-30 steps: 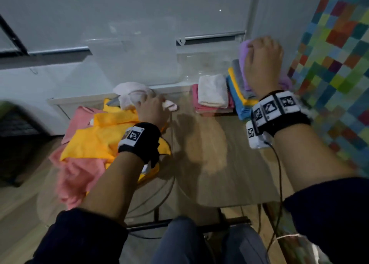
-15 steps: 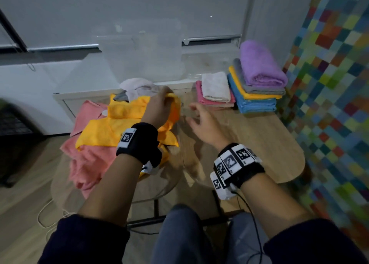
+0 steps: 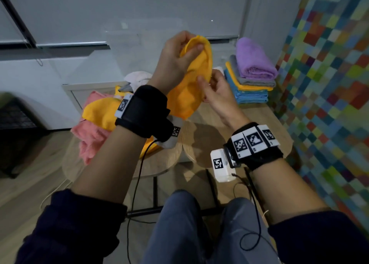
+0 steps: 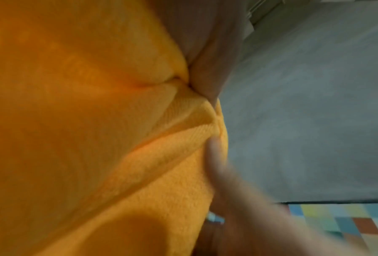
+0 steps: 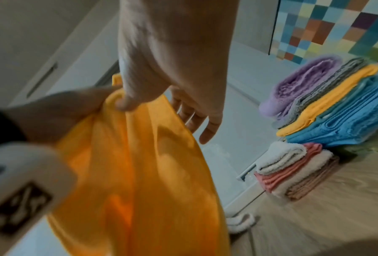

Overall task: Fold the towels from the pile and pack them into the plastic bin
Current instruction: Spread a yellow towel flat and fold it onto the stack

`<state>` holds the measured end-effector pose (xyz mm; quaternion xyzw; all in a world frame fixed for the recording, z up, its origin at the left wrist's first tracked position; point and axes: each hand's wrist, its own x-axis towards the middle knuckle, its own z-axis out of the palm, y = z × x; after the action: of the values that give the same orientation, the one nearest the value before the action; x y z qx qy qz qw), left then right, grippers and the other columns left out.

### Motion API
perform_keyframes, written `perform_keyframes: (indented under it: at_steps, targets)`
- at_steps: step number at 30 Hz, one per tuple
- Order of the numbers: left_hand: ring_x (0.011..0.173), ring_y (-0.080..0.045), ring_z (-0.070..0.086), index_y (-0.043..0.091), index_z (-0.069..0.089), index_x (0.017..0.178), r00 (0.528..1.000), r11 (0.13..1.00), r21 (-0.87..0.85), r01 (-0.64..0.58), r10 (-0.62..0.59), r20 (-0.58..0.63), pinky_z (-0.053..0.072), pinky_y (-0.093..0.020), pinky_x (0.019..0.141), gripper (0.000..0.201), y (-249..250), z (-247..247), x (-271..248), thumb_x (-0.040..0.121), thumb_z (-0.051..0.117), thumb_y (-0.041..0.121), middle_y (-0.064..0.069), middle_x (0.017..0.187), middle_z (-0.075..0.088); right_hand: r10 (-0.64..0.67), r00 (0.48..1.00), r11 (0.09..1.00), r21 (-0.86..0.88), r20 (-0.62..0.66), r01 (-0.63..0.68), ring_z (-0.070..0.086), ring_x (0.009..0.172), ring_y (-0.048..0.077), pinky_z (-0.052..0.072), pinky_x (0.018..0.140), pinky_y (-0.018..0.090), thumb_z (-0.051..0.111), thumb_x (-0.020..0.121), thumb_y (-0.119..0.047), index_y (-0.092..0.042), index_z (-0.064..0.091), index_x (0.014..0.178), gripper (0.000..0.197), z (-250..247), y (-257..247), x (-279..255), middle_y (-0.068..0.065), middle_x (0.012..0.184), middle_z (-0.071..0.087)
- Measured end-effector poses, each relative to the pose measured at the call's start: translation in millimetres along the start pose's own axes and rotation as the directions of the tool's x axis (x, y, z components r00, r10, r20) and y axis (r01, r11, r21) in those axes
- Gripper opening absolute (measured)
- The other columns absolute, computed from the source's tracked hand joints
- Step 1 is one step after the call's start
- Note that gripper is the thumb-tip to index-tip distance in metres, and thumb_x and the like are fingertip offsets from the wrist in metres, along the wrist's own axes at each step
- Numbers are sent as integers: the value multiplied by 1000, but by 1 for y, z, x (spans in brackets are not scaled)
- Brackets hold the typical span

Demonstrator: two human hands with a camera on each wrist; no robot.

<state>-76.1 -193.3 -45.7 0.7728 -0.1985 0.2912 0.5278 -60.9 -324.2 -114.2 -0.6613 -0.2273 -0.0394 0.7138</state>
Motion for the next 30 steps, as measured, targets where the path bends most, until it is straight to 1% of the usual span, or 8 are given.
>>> perform_keyframes:
  at_steps: [2,6,10,12,17,22,26,30]
  targets:
    - [64,8,50,23,54,79,1000,997,-80,-8,7,-13,40,-14,65,13,13,4,5,86,60,14,15,68,55,-63,997,981,-178,50,71,57,77,-4,46,64,11,66,86,-11,-13,55,106,23,-5,9,-6,-2,89,60]
    - [68,-4,55,18,56,83,996,977,-211,-42,23,-89,44,-23,67,7,32,-2,11,88,60,14,8,73,59,65,998,912,-404,-24,-69,44,51,-7,34,60,23,62,85,2,-15,55,66,27,-26,46,-20,-1,60,48]
    - [69,-5,57,16,56,84,987,959,-277,-54,10,-159,47,-24,69,6,42,-15,16,89,59,16,6,74,60,165,984,948,-265,-70,-178,54,80,-5,41,74,21,59,89,-8,-17,56,91,10,-36,33,-35,1,91,60]
    - [64,1,56,18,56,80,995,976,-217,-9,-13,-97,45,-18,65,11,45,-12,18,87,63,14,14,67,60,185,983,980,-72,5,-184,54,93,7,45,76,19,58,89,-7,-19,50,106,22,-28,12,-33,1,107,57]
    - [59,16,51,14,63,80,977,991,130,21,-49,210,38,-3,65,8,42,6,13,76,70,15,17,63,59,107,987,954,267,121,-136,63,76,2,48,70,24,50,94,-35,-26,59,96,13,-12,-36,-23,-11,82,68]
    - [62,14,51,21,49,77,992,996,4,86,-86,93,39,-5,64,24,26,15,3,80,72,15,8,75,53,18,993,999,50,-119,-12,64,73,11,52,67,29,58,92,-22,-19,62,86,8,-20,-47,-15,-1,80,69]
    - [65,10,59,18,58,97,872,953,175,249,-299,387,49,-13,62,26,13,19,-17,78,75,16,5,88,64,-33,962,999,29,-271,43,57,77,18,48,70,33,59,86,-29,-19,60,81,12,-46,-61,-4,5,79,60]
    - [95,-20,61,8,59,114,765,756,646,109,-479,431,47,-29,78,46,-25,9,-36,80,72,35,-7,106,65,-83,885,993,-111,-458,36,52,63,6,45,60,23,54,94,-17,-23,54,73,22,-92,-71,1,-4,69,53]
